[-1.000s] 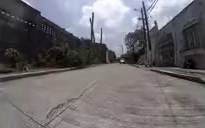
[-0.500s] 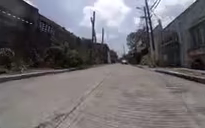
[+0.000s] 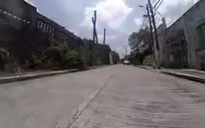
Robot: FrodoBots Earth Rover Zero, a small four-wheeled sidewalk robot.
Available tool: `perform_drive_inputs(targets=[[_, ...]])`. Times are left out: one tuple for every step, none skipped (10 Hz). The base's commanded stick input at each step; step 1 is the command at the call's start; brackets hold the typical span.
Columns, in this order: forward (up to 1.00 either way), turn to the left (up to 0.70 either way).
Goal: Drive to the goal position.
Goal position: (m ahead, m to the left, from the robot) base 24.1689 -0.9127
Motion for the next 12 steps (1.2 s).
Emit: perform_drive_inputs(targets=[[1.0,0.0],[1.0,0.0],[1.0,0.0],[1.0,0.0],[1.0,0.0],[1.0,0.0],[1.0,-0.01],[1.0,-0.06],[1.0,-0.22],[1.0,-0.32],[1.0,-0.36],[1.0,-0.29]])
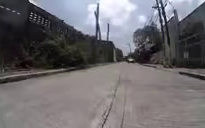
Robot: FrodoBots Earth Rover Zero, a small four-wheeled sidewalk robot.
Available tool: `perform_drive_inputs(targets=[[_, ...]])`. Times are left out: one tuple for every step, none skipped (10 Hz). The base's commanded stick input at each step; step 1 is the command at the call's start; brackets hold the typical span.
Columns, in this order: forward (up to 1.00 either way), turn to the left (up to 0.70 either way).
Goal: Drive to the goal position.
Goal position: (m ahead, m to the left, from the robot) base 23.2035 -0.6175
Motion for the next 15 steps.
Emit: perform_drive_inputs(targets=[[1.0,-0.08],[1.0,0.0],[1.0,0.0],[1.0,0.0],[1.0,0.0],[1.0,0.0],[1.0,0.0],[1.0,0.0],[1.0,0.0],[1.0,0.0],[1.0,0.0],[1.0,0.0],[1.0,0.0],[1.0,0.0],[1.0,-0.03]])
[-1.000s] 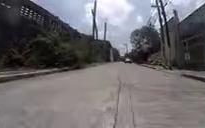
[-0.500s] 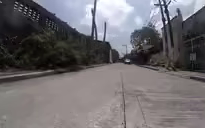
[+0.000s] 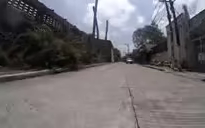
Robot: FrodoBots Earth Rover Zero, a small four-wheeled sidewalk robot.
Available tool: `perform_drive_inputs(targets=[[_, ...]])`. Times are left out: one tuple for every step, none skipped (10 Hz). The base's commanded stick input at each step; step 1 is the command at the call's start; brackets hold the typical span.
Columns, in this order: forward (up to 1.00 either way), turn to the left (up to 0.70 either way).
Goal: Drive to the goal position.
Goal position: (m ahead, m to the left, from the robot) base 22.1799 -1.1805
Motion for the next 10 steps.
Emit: perform_drive_inputs(targets=[[1.0,-0.08],[1.0,-0.27],[1.0,-0.39],[1.0,-0.4],[1.0,-0.4],[1.0,-0.4],[1.0,-0.32],[1.0,-0.22],[1.0,-0.12],[1.0,0.0]])
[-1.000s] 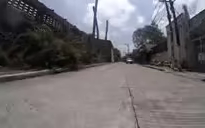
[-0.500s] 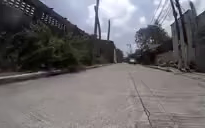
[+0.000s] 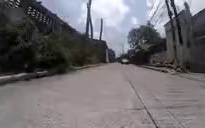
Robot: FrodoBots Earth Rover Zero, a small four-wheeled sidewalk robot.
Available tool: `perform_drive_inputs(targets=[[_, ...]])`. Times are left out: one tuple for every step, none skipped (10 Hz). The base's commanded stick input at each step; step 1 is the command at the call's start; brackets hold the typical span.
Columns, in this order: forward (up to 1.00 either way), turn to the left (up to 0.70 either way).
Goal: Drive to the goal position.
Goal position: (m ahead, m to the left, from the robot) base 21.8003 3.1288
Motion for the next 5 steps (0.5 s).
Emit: perform_drive_inputs(targets=[[1.0,0.0],[1.0,0.0],[1.0,0.0],[1.0,0.0],[1.0,0.0]])
